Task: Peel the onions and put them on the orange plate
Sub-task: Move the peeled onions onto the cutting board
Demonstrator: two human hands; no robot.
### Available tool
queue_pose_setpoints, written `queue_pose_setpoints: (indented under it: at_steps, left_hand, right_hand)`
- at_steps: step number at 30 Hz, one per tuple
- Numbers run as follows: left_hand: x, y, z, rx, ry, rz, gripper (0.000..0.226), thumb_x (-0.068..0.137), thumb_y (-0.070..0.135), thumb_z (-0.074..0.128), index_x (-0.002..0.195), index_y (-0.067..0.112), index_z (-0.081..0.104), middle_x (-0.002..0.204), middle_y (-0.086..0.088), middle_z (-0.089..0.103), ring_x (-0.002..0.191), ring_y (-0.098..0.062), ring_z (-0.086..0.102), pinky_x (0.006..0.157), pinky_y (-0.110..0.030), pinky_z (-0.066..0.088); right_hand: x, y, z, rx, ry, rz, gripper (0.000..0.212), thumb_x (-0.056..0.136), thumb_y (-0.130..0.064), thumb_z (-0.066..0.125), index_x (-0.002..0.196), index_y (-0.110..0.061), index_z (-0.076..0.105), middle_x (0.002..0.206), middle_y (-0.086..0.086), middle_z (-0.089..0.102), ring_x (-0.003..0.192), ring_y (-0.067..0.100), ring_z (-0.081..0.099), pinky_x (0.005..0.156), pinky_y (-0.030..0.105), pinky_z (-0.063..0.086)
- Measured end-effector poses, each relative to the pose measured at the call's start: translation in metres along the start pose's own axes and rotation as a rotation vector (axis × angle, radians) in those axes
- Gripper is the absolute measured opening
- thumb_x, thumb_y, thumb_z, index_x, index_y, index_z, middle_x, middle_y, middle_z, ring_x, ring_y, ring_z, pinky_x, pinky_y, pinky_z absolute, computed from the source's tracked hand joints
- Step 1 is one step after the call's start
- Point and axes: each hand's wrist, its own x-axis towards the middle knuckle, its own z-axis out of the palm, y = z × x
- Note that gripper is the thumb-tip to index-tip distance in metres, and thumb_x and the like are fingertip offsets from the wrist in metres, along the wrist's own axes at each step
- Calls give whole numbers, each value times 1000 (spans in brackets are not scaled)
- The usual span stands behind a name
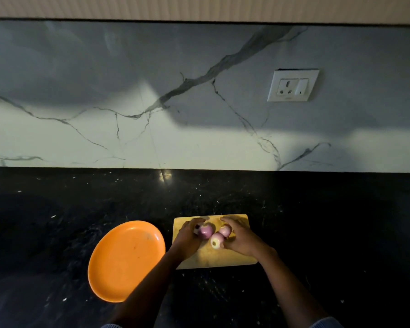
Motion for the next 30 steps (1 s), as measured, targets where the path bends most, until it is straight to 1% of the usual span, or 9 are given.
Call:
queue_pose_setpoints:
  at_steps: [5, 10, 12, 14, 17, 21, 25, 27, 30]
  left_hand:
    - [-2, 5, -2, 6, -1, -22, 45, 89, 12, 71, 130, 22, 55, 130, -6, 52, 111, -15, 55, 89, -20, 42]
    - [-11, 11, -1, -5, 6, -35, 48, 87, 15, 70, 131, 22, 54, 132, -6, 53, 121, -21, 53, 105, -36, 45]
    - [-11, 5, 1, -16, 29, -30, 51, 80, 23, 72, 128, 24, 54, 130, -3, 59, 122, -22, 55, 106, -44, 46]
    - [-8, -5, 6, -59, 36, -49, 54, 74, 24, 76, 123, 26, 54, 130, -4, 62, 119, -23, 59, 104, -46, 48]
    - [-16, 2, 7, -84, 27, -65, 55, 77, 14, 81, 122, 28, 52, 130, -4, 62, 113, -19, 63, 101, -39, 51]
    - [-17, 6, 9, -108, 5, -92, 57, 87, 5, 73, 138, 18, 50, 126, 0, 58, 118, -21, 60, 100, -31, 50]
    - [-19, 17, 6, -97, -11, -105, 54, 91, 3, 67, 140, 13, 50, 131, -8, 61, 122, -25, 60, 94, -21, 46]
    - [-20, 17, 5, -91, -17, -110, 55, 89, 5, 69, 140, 16, 50, 133, -9, 61, 122, -25, 60, 99, -25, 48]
    - [-21, 17, 4, -123, -32, -84, 58, 84, 13, 76, 134, 26, 50, 134, -2, 58, 121, -21, 59, 106, -41, 49]
  right_hand:
    - [1, -4, -1, -35, 76, -9, 64, 82, -44, 74, 140, -35, 49, 150, -6, 43, 134, 16, 45, 108, 37, 43]
    - [0, -2, 4, -48, 48, -31, 69, 82, -34, 80, 143, -30, 49, 148, -3, 41, 134, 17, 42, 109, 32, 40]
    - [0, 0, 7, -47, 47, -36, 69, 81, -33, 81, 142, -28, 50, 146, -2, 41, 133, 16, 42, 107, 27, 38]
    - [-2, 3, 11, -44, 59, -36, 68, 80, -32, 83, 141, -27, 52, 143, -3, 42, 131, 15, 42, 105, 25, 37]
    - [-4, 3, 15, -32, 92, -47, 66, 80, -30, 83, 139, -24, 54, 139, -2, 45, 128, 16, 45, 100, 24, 38]
    - [-6, 4, 19, -3, 122, -49, 61, 79, -28, 84, 134, -21, 57, 133, -1, 51, 122, 16, 50, 92, 21, 38]
    - [-8, 6, 22, 27, 119, -47, 61, 78, -28, 85, 133, -22, 58, 132, -2, 51, 121, 15, 51, 96, 22, 41]
    - [-7, 6, 20, 26, 109, -48, 63, 79, -28, 84, 135, -21, 56, 134, -1, 50, 119, 13, 51, 94, 20, 39]
    - [-6, 4, 15, 14, 80, -65, 67, 81, -31, 82, 141, -24, 52, 140, -1, 48, 120, 12, 49, 92, 18, 36]
